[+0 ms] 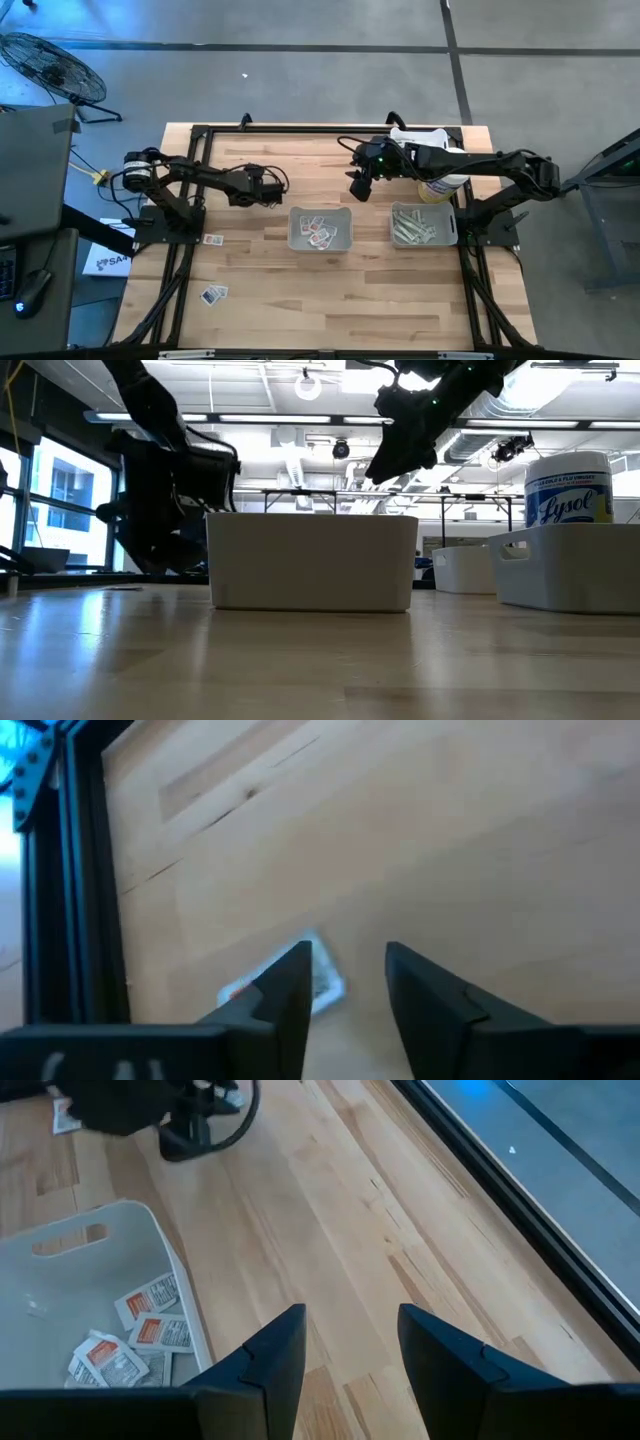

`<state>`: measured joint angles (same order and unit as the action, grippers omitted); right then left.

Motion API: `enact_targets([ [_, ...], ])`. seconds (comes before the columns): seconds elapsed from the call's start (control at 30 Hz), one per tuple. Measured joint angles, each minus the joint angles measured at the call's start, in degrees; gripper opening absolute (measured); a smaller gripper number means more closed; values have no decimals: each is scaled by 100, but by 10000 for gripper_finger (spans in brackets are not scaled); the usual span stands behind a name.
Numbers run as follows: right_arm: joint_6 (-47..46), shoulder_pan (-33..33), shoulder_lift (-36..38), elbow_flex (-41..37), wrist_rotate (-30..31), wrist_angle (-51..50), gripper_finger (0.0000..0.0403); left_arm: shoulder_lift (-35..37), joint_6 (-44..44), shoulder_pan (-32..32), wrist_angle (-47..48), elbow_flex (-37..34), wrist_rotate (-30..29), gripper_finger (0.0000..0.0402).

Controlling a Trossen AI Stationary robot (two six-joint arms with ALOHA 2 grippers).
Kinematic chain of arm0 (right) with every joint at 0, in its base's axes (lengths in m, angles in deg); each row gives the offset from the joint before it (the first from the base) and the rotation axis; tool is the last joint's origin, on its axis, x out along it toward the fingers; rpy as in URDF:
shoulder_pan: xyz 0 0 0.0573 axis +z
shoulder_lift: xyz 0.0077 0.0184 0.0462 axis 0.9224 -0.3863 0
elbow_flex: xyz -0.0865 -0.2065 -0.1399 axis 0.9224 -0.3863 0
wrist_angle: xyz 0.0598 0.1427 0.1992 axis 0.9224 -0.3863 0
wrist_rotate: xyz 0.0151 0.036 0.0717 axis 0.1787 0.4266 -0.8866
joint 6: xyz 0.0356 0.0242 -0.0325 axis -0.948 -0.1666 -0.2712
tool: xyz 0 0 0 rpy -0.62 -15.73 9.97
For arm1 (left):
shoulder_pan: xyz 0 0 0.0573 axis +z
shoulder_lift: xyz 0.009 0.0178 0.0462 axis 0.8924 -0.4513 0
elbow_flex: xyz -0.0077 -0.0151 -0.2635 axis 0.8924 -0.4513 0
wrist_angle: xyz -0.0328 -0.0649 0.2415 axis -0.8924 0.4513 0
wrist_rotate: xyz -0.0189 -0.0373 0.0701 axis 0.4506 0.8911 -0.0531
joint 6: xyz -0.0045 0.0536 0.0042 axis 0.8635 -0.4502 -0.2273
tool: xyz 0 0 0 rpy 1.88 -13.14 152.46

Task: Pick & Place First Aid Supplies
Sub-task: Put the orange pad into the left gray bin

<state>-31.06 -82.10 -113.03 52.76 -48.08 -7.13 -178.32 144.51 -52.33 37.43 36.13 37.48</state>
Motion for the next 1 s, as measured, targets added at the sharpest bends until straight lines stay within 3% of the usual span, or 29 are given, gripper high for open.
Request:
enact_targets([
  [0.13, 2, 65, 0, 0, 0, -67, 154, 2, -133, 260, -131, -230, 168, 134],
  [0.37, 4, 112, 0, 0, 7, -73, 154, 116, -420, 379, -962, -672, 279, 115],
  [0.67, 5, 111, 0, 0, 245, -82, 154, 274, -234, 414, -1098, -1044, 468, 74],
  [1.0, 2, 113, 0, 0, 250, -82, 154, 358, -121, 412, -1128, -1118, 483, 70],
])
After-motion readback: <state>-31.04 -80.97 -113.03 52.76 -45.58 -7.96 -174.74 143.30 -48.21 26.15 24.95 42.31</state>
